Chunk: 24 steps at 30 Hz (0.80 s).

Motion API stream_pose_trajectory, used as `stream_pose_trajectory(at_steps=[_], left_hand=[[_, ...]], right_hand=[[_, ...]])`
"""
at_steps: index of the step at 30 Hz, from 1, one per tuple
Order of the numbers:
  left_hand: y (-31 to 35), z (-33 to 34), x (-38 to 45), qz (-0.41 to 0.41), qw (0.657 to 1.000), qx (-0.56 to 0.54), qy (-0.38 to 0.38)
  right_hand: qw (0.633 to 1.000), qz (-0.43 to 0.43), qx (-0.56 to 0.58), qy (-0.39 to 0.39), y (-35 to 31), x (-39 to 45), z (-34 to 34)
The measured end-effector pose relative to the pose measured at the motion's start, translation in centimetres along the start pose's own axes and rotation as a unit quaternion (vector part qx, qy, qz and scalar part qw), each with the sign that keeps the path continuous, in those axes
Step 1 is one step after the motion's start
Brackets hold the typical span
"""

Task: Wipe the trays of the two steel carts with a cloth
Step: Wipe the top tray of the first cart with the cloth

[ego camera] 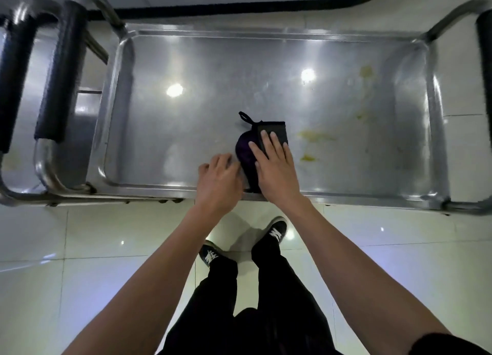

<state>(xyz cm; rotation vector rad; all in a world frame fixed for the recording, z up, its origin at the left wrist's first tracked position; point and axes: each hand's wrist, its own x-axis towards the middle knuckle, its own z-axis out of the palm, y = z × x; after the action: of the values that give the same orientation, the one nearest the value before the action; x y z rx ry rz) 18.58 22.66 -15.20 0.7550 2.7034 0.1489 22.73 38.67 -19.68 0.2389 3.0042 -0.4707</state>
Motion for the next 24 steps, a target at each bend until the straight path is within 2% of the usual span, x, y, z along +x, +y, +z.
stream_pose_trajectory(at_steps=[5, 10, 20, 24], left_hand=[[1.3, -0.8, 2.0, -0.039, 0.999, 0.032, 0.014], [2.2, -1.7, 5.5, -0.049, 0.998, 0.011, 0.024], [0.4, -3.7, 15.6, -0.022, 0.997, -0.045, 0.063], [-0.2, -4.6, 18.6, -0.001, 0.997, -0.047, 0.053]], right_hand=[[1.0, -0.02, 0.014, 0.005, 2.8, 1.8, -0.9], [1.0, -0.008, 0.025, -0.006, 4.0, 4.6, -1.7], [0.999, 0.045, 0.007, -0.011, 5.6, 13.3, -4.0], [0.998, 0.065, 0.006, -0.012, 6.0, 17.4, -4.9]])
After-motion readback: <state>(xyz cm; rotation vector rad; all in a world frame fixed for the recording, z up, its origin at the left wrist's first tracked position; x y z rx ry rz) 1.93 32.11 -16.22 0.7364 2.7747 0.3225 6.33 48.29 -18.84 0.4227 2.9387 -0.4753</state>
